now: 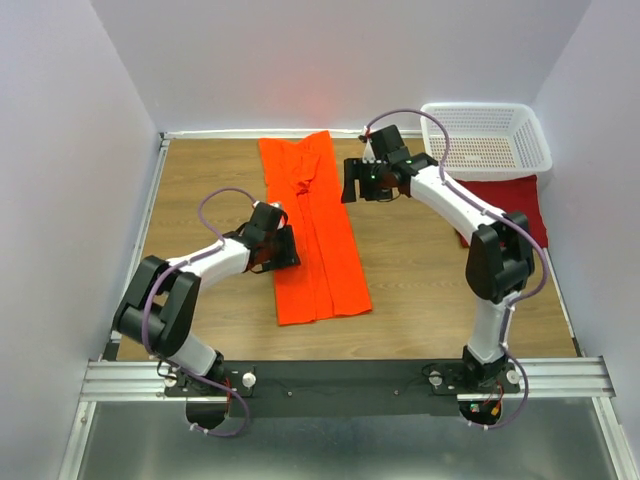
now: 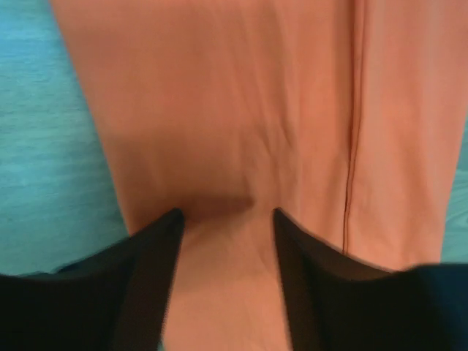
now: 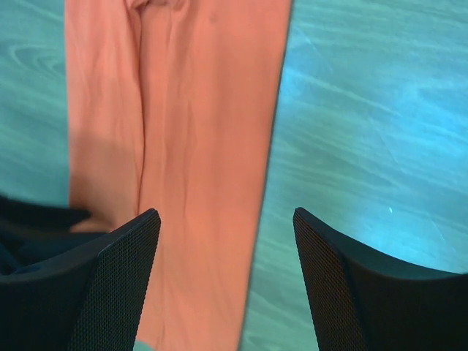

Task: Fold and stack the t-shirts
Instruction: Fold the tshirt

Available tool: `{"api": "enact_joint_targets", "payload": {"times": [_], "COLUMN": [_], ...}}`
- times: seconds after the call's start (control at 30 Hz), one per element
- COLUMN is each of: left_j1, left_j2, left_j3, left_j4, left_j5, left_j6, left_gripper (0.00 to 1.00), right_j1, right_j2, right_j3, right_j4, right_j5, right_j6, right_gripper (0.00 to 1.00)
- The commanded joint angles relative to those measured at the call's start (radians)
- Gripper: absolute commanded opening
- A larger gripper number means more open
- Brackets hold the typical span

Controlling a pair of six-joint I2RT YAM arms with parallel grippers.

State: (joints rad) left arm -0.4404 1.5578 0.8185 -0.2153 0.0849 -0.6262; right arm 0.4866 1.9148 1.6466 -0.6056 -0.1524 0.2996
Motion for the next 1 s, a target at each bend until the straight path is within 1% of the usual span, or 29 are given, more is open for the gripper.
{"api": "enact_joint_targets", "payload": {"times": [0.0,0.03,0.13,0.3,0.4,0.53,0.6,0.63,0.7,0.73,0.8,0.9,0.93,0.97], "left_j1": [-0.02,-0.021,-0.031,-0.055,-0.058,-0.058,-0.058,-0.057,-0.051,-0.041,-0.018,0.081,0.138,0.172], "left_j2": [-0.077,-0.088,-0.105,-0.127,-0.146,-0.211,-0.241,-0.267,-0.28,-0.285,-0.283,-0.271,-0.266,-0.266], "left_j3": [-0.065,-0.087,-0.128,-0.199,-0.242,-0.266,-0.246,-0.208,-0.155,-0.103,-0.056,0.005,0.02,0.022], "left_j4": [-0.018,-0.022,-0.042,-0.039,-0.038,-0.055,-0.099,-0.14,-0.176,-0.193,-0.223,-0.242,-0.242,-0.234], "left_j5": [0.036,0.041,0.045,0.091,0.111,0.144,0.113,0.074,0.047,0.035,0.015,-0.005,0.002,0.001], "left_j6": [-0.075,-0.076,-0.082,-0.098,-0.089,-0.067,-0.055,-0.046,-0.03,-0.021,0.014,0.068,0.08,0.089], "left_gripper": [0.56,0.52,0.5,0.5,0.5,0.5,0.55,0.6,0.66,0.71,0.73,0.75,0.75,0.75], "right_j1": [0.003,0.003,0.004,0.003,0.009,0.041,0.079,0.092,0.128,0.138,0.159,0.178,0.182,0.19], "right_j2": [0.079,0.088,0.13,0.191,0.234,0.308,0.354,0.371,0.412,0.421,0.443,0.483,0.501,0.507], "right_j3": [0.054,0.059,0.079,0.145,0.176,0.284,0.326,0.363,0.395,0.403,0.438,0.482,0.492,0.51], "right_j4": [0.073,0.098,0.141,0.185,0.23,0.254,0.256,0.256,0.256,0.259,0.259,0.263,0.267,0.268], "right_j5": [0.04,0.042,0.037,0.005,-0.007,0.019,0.045,0.083,0.122,0.146,0.186,0.191,0.188,0.191], "right_j6": [0.045,0.056,0.075,0.073,0.055,-0.002,-0.074,-0.126,-0.171,-0.206,-0.232,-0.266,-0.27,-0.28], "right_gripper": [0.81,0.8,0.79,0.77,0.73,0.68,0.66,0.63,0.61,0.58,0.56,0.54,0.54,0.54]}}
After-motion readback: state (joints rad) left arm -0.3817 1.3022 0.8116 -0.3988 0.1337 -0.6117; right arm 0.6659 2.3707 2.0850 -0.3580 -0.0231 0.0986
